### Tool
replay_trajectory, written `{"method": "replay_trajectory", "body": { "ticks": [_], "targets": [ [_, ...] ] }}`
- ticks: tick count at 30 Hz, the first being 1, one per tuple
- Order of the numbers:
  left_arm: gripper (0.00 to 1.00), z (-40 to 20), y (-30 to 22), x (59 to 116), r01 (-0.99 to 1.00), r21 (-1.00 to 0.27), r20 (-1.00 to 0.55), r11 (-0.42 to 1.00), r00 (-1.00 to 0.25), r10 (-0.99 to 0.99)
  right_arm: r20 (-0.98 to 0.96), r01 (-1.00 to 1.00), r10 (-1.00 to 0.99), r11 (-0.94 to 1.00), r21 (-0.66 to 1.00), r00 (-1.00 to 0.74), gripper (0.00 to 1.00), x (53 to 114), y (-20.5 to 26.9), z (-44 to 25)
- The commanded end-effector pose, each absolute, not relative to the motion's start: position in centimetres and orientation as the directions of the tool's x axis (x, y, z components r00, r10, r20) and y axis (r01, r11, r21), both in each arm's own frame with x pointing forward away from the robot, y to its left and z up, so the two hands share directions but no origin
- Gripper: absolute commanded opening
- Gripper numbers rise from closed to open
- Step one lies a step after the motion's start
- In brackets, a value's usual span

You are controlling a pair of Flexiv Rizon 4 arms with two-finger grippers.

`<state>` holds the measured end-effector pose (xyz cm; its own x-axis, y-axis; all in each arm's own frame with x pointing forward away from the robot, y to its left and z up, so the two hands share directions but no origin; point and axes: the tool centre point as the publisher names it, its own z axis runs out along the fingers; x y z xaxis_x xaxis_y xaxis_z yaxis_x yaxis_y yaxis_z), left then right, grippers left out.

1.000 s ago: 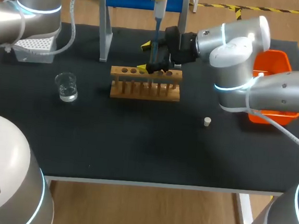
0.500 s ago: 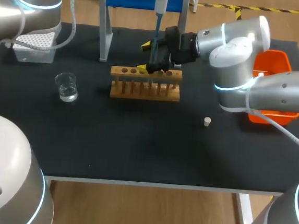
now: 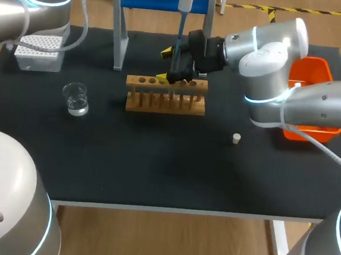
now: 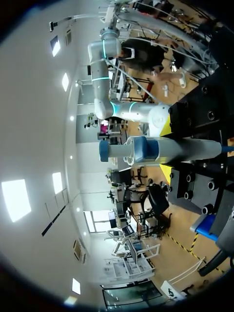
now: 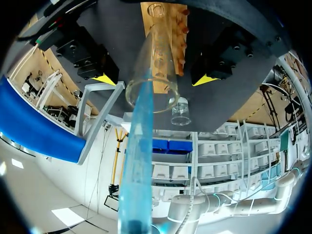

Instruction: Invert the test tube, pick up the pipette, mount the tip to pipette, aspirate from beaker and dispense into the tube, eject the tip, return the pipette, and cap with the stopper.

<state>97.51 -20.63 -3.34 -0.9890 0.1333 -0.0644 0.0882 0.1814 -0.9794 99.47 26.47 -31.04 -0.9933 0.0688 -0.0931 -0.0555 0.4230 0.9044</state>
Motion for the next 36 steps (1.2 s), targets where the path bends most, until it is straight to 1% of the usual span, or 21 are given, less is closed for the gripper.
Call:
{"method": "replay_trajectory", "body": {
  "ticks": [1, 25, 36],
  "targets": [
    [0.0, -3.0, -20.7, 97.5, 0.088, -0.979, -0.064, 0.186, -0.989, 0.131, -0.093, -0.055, 0.067, 0.425, 0.903, -0.993, 1.0, 99.5, 26.4, -31.0],
    [0.0, -0.4, -21.1, 96.5, 0.111, -0.968, -0.087, 0.224, -0.99, 0.115, -0.093, -0.055, 0.067, 0.425, 0.903, -0.993, 1.0, 99.5, 26.4, -31.0],
    [0.0, -0.2, -18.8, 94.4, 0.079, -0.972, -0.08, 0.221, -0.997, 0.003, -0.093, -0.055, 0.067, 0.425, 0.903, -0.993, 1.0, 99.5, 26.4, -31.0]
  ]
}}
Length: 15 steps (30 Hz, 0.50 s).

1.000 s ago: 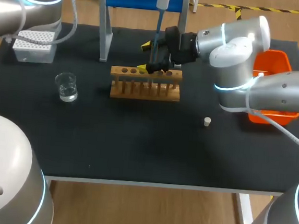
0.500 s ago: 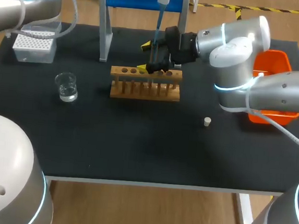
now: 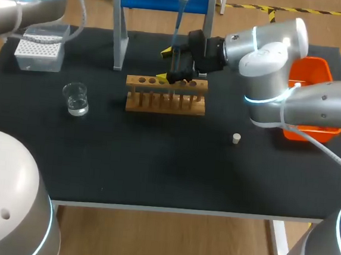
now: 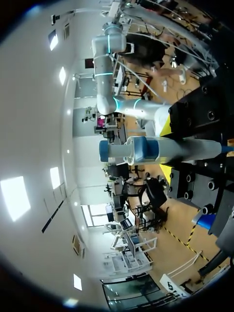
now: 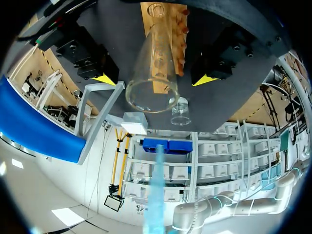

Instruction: Invert the test tube, pick up the pipette, mount the tip to pipette, aspirate from beaker and dispense into the tube, eject the tip, return the pipette, and cap with the stopper.

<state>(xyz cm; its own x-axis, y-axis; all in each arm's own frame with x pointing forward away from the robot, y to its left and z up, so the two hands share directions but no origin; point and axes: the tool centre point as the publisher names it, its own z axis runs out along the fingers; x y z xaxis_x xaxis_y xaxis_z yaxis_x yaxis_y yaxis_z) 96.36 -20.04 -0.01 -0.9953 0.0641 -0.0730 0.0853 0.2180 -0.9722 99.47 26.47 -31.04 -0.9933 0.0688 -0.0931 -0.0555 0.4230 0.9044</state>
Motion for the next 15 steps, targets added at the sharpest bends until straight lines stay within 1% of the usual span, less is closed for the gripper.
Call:
{"method": "replay_trajectory", "body": {
  "ticks": [1, 8, 15],
  "targets": [
    [0.0, -0.2, -18.6, 94.1, 0.075, -0.971, -0.079, 0.225, -0.997, -0.008, -0.093, -0.055, 0.067, 0.425, 0.903, -0.993, 1.0, 99.5, 26.4, -31.0],
    [0.0, -0.6, -17.5, 92.2, 0.044, -0.973, -0.069, 0.227, -0.992, -0.102, -0.093, -0.055, 0.067, 0.425, 0.903, -0.993, 1.0, 99.5, 26.4, -31.0],
    [0.0, -1.5, -17.9, 90.2, 0.021, -0.98, -0.055, 0.198, -0.984, -0.168, -0.093, -0.055, 0.067, 0.425, 0.903, -0.993, 1.0, 99.5, 26.4, -31.0]
  ]
}}
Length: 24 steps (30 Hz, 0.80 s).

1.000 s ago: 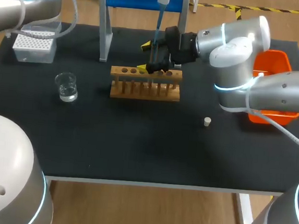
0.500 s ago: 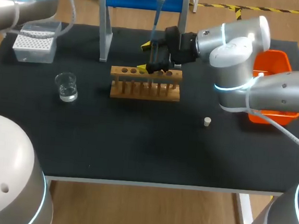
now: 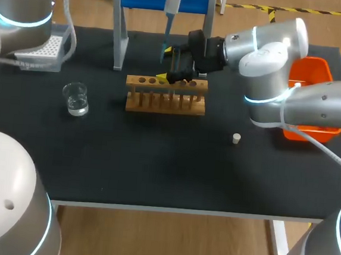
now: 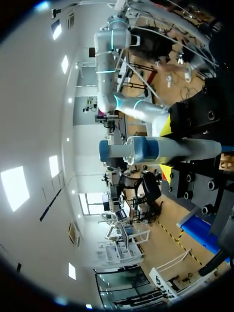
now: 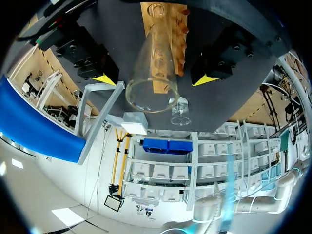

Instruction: Invert the test tube, pick up the pipette, mount the tip to pipette, aspirate from beaker and dispense into the tube, eject the tip, return the pipette, and cap with the stopper.

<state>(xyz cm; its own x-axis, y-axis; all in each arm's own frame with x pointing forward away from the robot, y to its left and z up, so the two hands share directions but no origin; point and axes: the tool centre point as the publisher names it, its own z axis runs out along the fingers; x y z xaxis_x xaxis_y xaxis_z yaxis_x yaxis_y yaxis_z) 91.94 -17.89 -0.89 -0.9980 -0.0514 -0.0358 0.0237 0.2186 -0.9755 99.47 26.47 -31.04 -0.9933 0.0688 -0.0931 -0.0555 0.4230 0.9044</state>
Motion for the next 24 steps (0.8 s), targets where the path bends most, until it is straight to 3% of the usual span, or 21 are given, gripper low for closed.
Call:
{"method": "replay_trajectory", "body": {
  "ticks": [1, 24],
  "targets": [
    [0.0, -1.56, -18.0, 89.81, 0.016, -0.981, -0.053, 0.194, -0.981, -0.189, -0.093, -0.055, 0.067, 0.425, 0.903, -0.993, 1.0, 99.48, 26.42, -30.99],
    [0.0, -1.94, -18.16, 89.26, 0.035, -0.981, -0.07, 0.19, -0.982, -0.178, -0.093, -0.055, 0.067, 0.425, 0.903, -0.993, 1.0, 99.48, 26.42, -30.99]
  ]
}}
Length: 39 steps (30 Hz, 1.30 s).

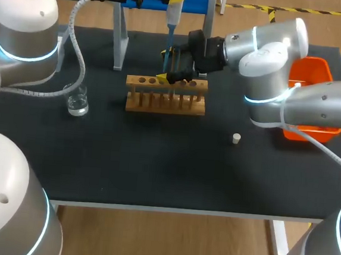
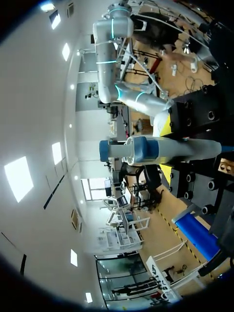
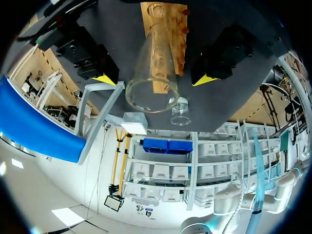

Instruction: Invert the test tube, pick up the pipette, mount the tip to pipette, aspirate from beaker and dispense into the tube, eject the tip, return the pipette, and cap with the stopper.

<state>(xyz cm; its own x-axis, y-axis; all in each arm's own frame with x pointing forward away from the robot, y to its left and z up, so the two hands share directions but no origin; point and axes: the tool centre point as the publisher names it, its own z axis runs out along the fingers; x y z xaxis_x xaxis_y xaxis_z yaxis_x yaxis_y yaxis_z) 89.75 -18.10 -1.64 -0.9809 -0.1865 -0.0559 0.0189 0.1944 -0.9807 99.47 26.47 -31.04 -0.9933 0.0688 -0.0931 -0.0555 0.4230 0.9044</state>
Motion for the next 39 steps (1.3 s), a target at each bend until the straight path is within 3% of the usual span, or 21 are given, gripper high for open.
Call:
{"method": "replay_trajectory", "body": {
  "ticks": [1, 39],
  "targets": [
    [0.0, -2.1, -18.2, 89.0, 0.038, -0.981, -0.073, 0.188, -0.98, -0.183, -0.093, -0.055, 0.067, 0.425, 0.903, -0.993, 1.0, 99.5, 26.4, -31.0],
    [0.0, -7.2, -19.7, 82.9, 0.049, -0.992, -0.073, 0.113, -0.973, -0.218, -0.093, -0.055, 0.067, 0.425, 0.903, -0.993, 1.0, 99.5, 26.4, -31.0]
  ]
}}
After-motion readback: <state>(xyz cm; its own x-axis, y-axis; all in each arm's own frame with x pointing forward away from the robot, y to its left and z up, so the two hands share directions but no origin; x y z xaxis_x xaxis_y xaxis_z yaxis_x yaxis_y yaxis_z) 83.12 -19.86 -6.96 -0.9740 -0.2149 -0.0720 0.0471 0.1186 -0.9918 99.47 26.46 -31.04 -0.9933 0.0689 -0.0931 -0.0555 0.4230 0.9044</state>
